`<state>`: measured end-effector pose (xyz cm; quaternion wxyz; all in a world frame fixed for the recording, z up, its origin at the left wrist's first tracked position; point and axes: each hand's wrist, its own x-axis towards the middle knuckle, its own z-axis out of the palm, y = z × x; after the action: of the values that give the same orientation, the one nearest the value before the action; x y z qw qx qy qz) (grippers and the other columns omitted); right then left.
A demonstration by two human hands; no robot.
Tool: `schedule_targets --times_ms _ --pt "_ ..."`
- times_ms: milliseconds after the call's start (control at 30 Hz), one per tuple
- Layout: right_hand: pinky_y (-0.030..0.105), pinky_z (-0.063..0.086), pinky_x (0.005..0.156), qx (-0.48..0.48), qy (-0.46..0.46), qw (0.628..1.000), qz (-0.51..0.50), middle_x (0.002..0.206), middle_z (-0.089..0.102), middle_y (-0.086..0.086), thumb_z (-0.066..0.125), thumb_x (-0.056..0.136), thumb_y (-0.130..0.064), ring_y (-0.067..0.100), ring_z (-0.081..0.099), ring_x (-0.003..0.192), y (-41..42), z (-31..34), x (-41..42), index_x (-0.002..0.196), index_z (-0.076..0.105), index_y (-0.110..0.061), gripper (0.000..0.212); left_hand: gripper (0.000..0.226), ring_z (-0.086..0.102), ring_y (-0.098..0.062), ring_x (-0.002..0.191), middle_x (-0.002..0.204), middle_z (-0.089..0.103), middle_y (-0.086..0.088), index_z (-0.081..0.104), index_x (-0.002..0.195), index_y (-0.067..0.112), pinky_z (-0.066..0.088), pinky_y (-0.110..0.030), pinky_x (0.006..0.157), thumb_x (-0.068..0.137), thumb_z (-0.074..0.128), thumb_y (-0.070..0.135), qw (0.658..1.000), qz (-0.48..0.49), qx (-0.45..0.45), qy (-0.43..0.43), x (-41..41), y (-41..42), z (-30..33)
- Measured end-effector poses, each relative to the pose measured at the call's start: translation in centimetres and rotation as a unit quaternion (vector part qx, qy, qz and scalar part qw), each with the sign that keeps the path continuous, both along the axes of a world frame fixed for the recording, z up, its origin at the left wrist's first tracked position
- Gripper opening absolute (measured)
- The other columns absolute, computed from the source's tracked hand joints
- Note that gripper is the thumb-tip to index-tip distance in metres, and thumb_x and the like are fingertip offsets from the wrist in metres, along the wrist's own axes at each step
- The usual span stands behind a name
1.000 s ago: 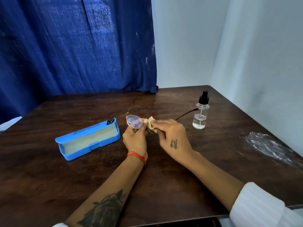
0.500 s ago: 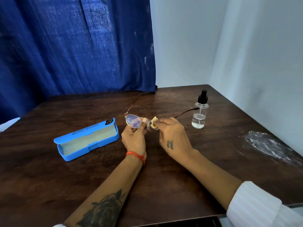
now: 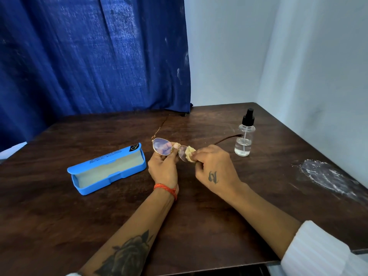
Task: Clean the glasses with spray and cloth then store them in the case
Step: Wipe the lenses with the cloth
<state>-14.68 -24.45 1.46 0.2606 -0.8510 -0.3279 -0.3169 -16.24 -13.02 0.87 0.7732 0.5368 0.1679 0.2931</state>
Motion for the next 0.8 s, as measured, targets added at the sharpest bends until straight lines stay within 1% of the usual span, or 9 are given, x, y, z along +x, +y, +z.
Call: schedule_targets --times_ms 67,133,267,333,400,500,600,700,800 --pt "0.027 0.055 0.06 -0.016 -0.03 0.999 -0.007 0.073 0.071 0.008 0.056 0.057 0.002 0.025 0.062 0.064 0.0 0.0 0.1 0.072 0.073 -0.004 0.024 0.018 0.065 -0.028 0.099 0.097 0.068 -0.014 0.065 0.084 0.02 0.052 -0.042 0.089 0.082 0.062 0.002 1.0 -0.003 -0.002 -0.009 -0.1 0.0 0.1" --pt "0.027 0.054 0.069 -0.011 -0.027 1.0 -0.012 0.084 0.071 0.012 0.057 0.058 0.006 0.028 0.063 0.072 0.4 -0.2 0.2 0.084 0.073 -0.001 0.032 0.02 0.065 -0.028 0.1 0.095 0.068 -0.012 0.065 0.082 0.022 0.052 -0.041 0.088 0.082 0.063 0.002 1.0 -0.004 -0.006 -0.014 -0.1 -0.1 0.1" --pt "0.022 0.044 0.081 0.064 0.037 0.997 0.025 0.098 0.071 0.013 0.065 0.071 -0.009 0.03 0.065 0.086 1.2 -0.3 0.0 0.1 0.071 -0.002 0.03 0.02 0.065 -0.024 0.099 0.091 0.069 -0.006 0.066 0.081 0.026 0.052 -0.042 0.089 0.08 0.067 0.006 1.0 -0.003 0.018 -0.007 -0.1 -0.1 -0.3" --pt "0.024 0.041 0.086 0.079 0.08 0.992 0.054 0.102 0.071 0.011 0.077 0.067 -0.015 0.028 0.064 0.093 1.1 -0.2 -0.2 0.103 0.071 -0.005 0.038 0.018 0.066 -0.023 0.096 0.089 0.07 -0.005 0.066 0.08 0.025 0.051 -0.043 0.091 0.079 0.068 0.007 1.0 0.003 0.004 0.003 0.0 0.1 -0.3" --pt "0.026 0.043 0.086 0.078 0.1 0.989 0.072 0.1 0.072 0.007 0.082 0.061 -0.011 0.025 0.064 0.095 0.8 -0.2 -0.3 0.101 0.071 -0.008 0.041 0.015 0.066 -0.023 0.093 0.089 0.069 -0.006 0.066 0.082 0.021 0.052 -0.043 0.091 0.078 0.069 0.007 1.0 0.004 -0.025 0.007 0.1 0.2 -0.2" --pt "0.022 0.046 0.076 0.064 0.062 0.993 0.074 0.088 0.072 0.003 0.08 0.06 -0.003 0.021 0.064 0.082 0.2 -0.4 0.0 0.09 0.072 -0.011 0.032 0.014 0.066 -0.02 0.089 0.09 0.068 -0.008 0.065 0.091 0.011 0.054 -0.038 0.087 0.08 0.066 0.003 0.999 0.0 -0.037 0.0 0.0 0.2 0.0" --pt "0.026 0.044 0.07 0.021 -0.004 0.997 0.079 0.083 0.068 0.003 0.074 0.066 0.001 0.022 0.06 0.075 -0.5 -0.7 0.6 0.085 0.069 -0.01 0.023 0.022 0.068 -0.011 0.078 0.087 0.067 -0.007 0.062 0.104 -0.002 0.057 -0.029 0.078 0.082 0.062 0.0 0.999 -0.007 -0.044 -0.012 -0.1 0.2 0.2" --pt "0.027 0.046 0.073 0.004 -0.048 0.996 0.077 0.088 0.068 0.004 0.07 0.074 -0.001 0.022 0.06 0.078 -1.1 -0.6 1.0 0.092 0.069 -0.008 0.019 0.011 0.068 -0.007 0.07 0.083 0.067 -0.006 0.064 0.092 0.003 0.058 -0.023 0.069 0.083 0.06 -0.001 0.997 -0.025 -0.066 -0.02 -0.1 0.5 0.6" --pt "0.02 0.044 0.078 0.031 -0.051 0.995 0.085 0.091 0.069 0.003 0.068 0.08 -0.004 0.014 0.057 0.084 -1.3 0.1 1.2 0.095 0.068 -0.009 0.016 0.005 0.066 -0.011 0.078 0.084 0.066 -0.007 0.064 0.087 0.006 0.058 -0.024 0.07 0.084 0.061 0.003 0.994 -0.066 -0.091 -0.016 0.0 0.8 0.8"
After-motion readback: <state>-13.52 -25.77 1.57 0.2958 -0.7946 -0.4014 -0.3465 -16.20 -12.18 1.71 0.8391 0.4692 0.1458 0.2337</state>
